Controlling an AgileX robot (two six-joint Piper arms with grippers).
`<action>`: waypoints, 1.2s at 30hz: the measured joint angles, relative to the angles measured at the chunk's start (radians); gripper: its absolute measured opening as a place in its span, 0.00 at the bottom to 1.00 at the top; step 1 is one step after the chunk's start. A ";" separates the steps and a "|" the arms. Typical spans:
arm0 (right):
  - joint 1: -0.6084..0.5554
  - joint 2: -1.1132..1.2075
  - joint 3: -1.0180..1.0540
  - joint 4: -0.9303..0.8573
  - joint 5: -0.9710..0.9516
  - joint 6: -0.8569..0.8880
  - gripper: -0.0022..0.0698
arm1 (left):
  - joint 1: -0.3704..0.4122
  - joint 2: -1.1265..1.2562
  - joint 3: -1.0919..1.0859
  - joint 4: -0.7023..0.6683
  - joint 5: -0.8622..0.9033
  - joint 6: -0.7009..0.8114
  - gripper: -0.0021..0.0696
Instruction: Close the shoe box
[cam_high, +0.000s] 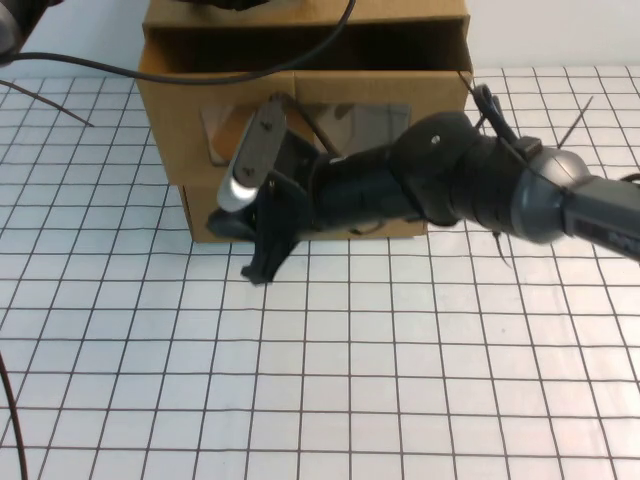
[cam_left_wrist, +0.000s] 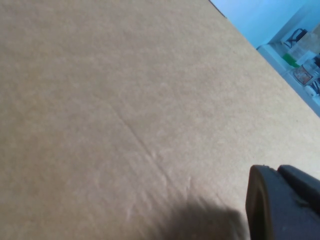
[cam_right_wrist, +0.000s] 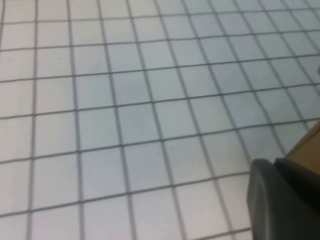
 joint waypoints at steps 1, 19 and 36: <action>-0.009 0.022 -0.029 0.000 0.010 0.000 0.01 | 0.000 0.000 0.000 -0.002 0.000 0.000 0.02; -0.090 0.171 -0.350 -0.260 0.209 0.231 0.01 | 0.004 0.000 0.000 -0.034 0.010 0.004 0.02; -0.064 -0.200 -0.352 -0.617 0.457 0.602 0.01 | 0.134 -0.318 0.016 0.023 0.237 -0.062 0.02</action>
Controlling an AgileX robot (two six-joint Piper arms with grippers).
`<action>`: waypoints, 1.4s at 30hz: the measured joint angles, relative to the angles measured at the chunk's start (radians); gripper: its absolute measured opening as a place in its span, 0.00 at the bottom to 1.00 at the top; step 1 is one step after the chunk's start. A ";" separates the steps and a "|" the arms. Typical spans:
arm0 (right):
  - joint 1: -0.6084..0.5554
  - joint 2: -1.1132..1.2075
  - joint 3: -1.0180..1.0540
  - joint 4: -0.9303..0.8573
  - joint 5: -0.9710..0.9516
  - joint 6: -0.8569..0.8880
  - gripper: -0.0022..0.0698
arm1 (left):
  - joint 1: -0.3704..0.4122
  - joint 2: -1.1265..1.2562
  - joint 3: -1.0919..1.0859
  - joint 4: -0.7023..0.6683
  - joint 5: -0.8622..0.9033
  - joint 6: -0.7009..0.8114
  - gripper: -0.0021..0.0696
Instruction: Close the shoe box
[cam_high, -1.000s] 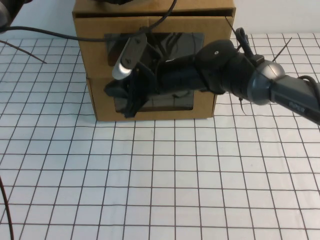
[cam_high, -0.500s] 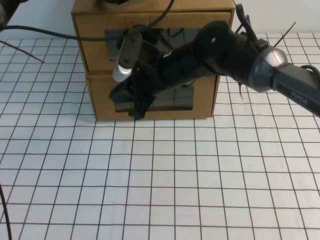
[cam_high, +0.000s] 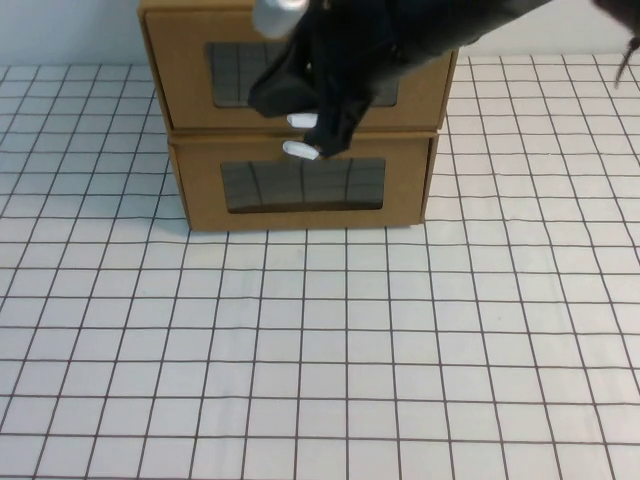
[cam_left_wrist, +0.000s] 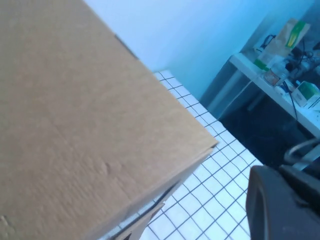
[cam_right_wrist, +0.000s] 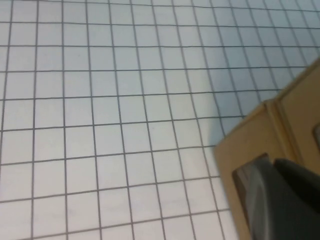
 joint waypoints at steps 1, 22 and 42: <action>0.000 -0.028 0.000 -0.031 0.003 0.036 0.01 | 0.002 -0.029 0.000 0.017 0.012 -0.002 0.02; 0.000 -0.511 -0.002 -0.606 0.095 0.831 0.01 | 0.002 -0.606 0.429 0.526 0.019 -0.131 0.02; 0.000 -1.357 0.850 -0.820 -0.260 1.121 0.01 | 0.002 -1.322 1.521 0.523 -0.564 -0.209 0.02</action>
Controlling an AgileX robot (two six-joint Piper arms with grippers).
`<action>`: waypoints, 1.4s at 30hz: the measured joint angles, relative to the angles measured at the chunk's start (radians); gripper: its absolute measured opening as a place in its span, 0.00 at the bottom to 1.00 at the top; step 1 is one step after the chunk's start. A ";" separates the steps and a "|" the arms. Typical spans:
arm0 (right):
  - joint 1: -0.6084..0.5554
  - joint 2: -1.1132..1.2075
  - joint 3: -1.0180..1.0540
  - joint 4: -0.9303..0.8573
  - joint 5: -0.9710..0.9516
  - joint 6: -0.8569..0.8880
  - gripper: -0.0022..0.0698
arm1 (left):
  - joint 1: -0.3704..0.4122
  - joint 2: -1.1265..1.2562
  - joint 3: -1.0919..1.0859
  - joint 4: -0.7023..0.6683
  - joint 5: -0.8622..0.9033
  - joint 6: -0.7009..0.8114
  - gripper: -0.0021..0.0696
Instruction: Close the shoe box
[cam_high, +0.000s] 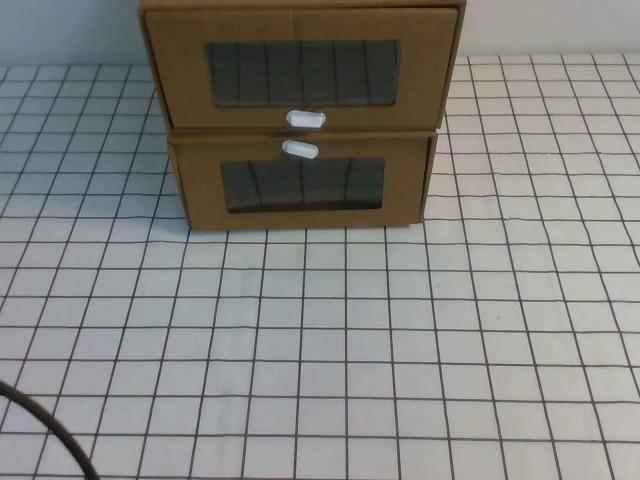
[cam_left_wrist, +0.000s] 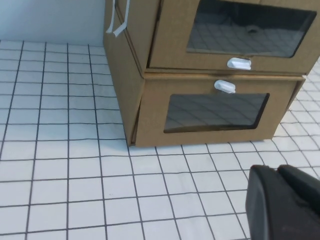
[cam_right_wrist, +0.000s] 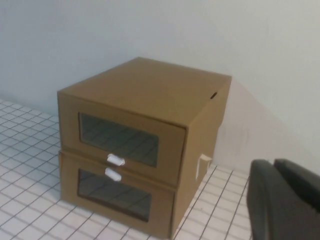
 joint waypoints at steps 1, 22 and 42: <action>0.000 -0.055 0.091 0.000 -0.037 0.019 0.01 | 0.000 -0.026 0.035 -0.011 -0.021 -0.004 0.02; 0.000 -0.374 0.820 -0.084 -0.352 0.075 0.01 | 0.000 -0.107 0.155 -0.044 -0.125 -0.019 0.02; 0.000 -0.377 0.820 -0.084 -0.355 0.077 0.01 | 0.000 -0.107 0.155 -0.044 -0.127 -0.021 0.02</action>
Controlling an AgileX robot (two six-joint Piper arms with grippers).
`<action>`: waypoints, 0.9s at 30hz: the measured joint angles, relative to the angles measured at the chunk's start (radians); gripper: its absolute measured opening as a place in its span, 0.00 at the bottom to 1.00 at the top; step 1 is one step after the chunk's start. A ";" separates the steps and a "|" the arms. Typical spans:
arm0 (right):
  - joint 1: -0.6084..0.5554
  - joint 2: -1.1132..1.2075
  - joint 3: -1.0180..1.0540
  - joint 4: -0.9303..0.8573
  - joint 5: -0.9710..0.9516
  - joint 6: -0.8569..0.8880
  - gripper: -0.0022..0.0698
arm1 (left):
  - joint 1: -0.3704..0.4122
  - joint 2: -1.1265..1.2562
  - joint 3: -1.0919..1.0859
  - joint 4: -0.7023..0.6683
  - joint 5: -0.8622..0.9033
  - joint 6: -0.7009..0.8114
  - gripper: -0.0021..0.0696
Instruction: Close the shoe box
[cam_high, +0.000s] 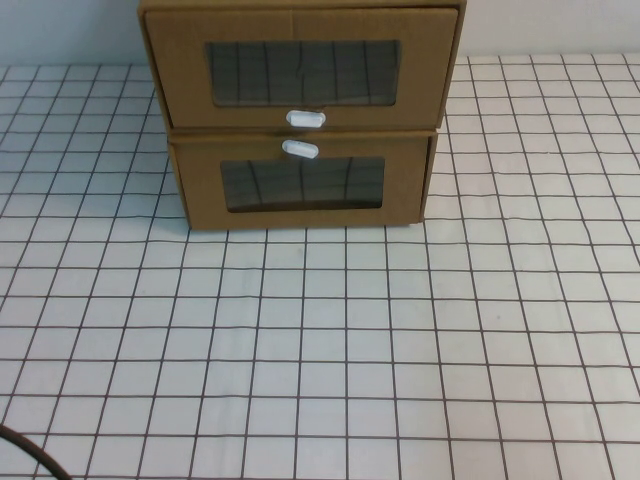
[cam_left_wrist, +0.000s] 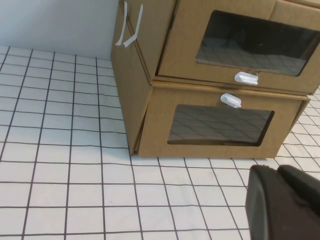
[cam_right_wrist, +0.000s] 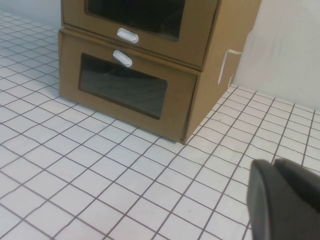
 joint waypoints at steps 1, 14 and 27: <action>0.000 0.000 0.000 0.000 -0.002 0.000 0.01 | 0.000 0.000 0.000 0.000 0.000 0.000 0.02; 0.000 -0.001 0.002 -0.002 -0.002 0.000 0.01 | 0.000 -0.201 0.282 0.283 -0.201 -0.176 0.02; 0.000 -0.002 0.002 -0.002 -0.002 0.000 0.01 | 0.000 -0.359 0.519 0.467 -0.144 -0.286 0.02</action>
